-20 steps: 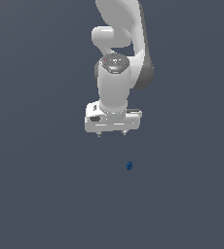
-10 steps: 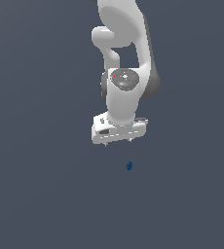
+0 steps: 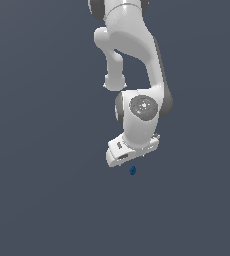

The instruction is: Pick up the object and move it to a goal position.

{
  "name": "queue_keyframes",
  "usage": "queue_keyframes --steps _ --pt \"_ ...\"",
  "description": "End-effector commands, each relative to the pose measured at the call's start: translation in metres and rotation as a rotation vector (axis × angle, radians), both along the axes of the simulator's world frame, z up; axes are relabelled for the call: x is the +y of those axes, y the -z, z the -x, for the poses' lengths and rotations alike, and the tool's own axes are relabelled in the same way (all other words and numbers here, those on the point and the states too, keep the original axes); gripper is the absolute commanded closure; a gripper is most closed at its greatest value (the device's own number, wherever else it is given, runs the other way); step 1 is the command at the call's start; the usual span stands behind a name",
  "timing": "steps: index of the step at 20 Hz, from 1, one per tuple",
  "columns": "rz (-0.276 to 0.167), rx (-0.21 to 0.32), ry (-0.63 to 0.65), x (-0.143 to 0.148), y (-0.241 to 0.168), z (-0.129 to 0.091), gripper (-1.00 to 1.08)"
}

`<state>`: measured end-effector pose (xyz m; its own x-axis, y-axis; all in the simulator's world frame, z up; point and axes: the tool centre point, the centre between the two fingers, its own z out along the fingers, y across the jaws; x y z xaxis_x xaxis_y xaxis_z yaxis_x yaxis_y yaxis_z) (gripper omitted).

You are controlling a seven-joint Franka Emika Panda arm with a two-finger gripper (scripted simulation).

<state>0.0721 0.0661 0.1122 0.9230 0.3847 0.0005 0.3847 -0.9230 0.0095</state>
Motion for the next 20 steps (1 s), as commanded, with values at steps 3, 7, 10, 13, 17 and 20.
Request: queue_keyframes --steps 3,7,10,13,17,20 --pt "-0.006 0.003 -0.05 0.012 0.013 -0.008 -0.92" --pt "-0.008 0.004 -0.071 0.016 0.019 -0.011 -0.92" --pt "-0.008 0.005 -0.07 0.016 0.019 -0.011 -0.92" --pt "-0.008 0.005 -0.07 0.016 0.023 -0.011 -0.92" --pt "-0.008 0.005 -0.071 0.017 0.039 -0.011 -0.92" --pt "-0.008 0.005 -0.072 0.017 0.057 -0.01 -0.92"
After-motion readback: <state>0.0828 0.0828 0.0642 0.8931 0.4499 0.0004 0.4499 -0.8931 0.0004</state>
